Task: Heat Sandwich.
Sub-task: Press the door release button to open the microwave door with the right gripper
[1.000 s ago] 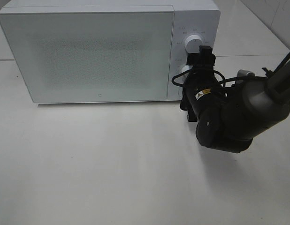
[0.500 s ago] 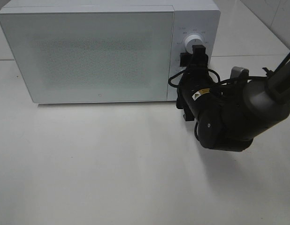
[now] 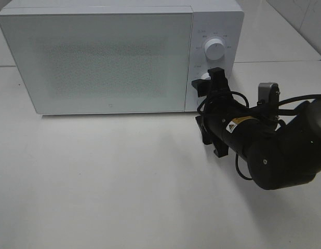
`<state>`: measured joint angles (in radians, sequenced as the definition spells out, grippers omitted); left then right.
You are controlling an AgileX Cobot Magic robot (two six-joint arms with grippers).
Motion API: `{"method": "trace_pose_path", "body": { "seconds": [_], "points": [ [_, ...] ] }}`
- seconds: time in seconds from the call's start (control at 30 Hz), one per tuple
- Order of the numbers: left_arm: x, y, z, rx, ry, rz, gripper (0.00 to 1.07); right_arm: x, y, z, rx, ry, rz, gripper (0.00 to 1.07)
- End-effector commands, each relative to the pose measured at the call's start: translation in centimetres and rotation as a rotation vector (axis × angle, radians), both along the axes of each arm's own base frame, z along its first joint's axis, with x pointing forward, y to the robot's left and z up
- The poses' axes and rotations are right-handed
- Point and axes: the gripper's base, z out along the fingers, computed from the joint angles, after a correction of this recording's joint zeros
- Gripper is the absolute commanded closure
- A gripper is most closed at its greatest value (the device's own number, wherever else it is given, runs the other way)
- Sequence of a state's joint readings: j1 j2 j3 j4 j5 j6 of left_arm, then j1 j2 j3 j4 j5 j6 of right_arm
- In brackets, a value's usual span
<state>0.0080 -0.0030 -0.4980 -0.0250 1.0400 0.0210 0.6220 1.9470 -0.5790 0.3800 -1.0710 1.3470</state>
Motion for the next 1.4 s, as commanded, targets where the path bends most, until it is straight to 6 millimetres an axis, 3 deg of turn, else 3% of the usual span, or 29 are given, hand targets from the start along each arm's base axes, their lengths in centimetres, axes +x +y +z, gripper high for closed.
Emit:
{"method": "trace_pose_path", "body": {
  "seconds": [0.03,0.17,0.63,1.13,1.4],
  "points": [
    [-0.4,0.0,-0.1,-0.001,-0.028,0.002,0.06,-0.6,0.0,0.6,-0.062,0.009,0.074,0.31],
    [-0.4,0.0,-0.1,-0.001,-0.028,0.002,0.06,-1.5,0.2,1.5,-0.239,0.086,0.209,0.31],
    [-0.4,0.0,-0.1,-0.001,-0.028,0.002,0.06,-4.1,-0.4,4.2,-0.776,0.09,0.621,0.31],
    [-0.4,0.0,-0.1,-0.001,-0.028,0.002,0.06,-6.2,-0.1,8.6,-1.088,0.121,1.15,0.31],
    [-0.4,0.0,-0.1,-0.001,-0.028,0.002,0.06,-9.0,-2.5,12.1,-1.245,0.12,1.29,0.31]
  ]
}}
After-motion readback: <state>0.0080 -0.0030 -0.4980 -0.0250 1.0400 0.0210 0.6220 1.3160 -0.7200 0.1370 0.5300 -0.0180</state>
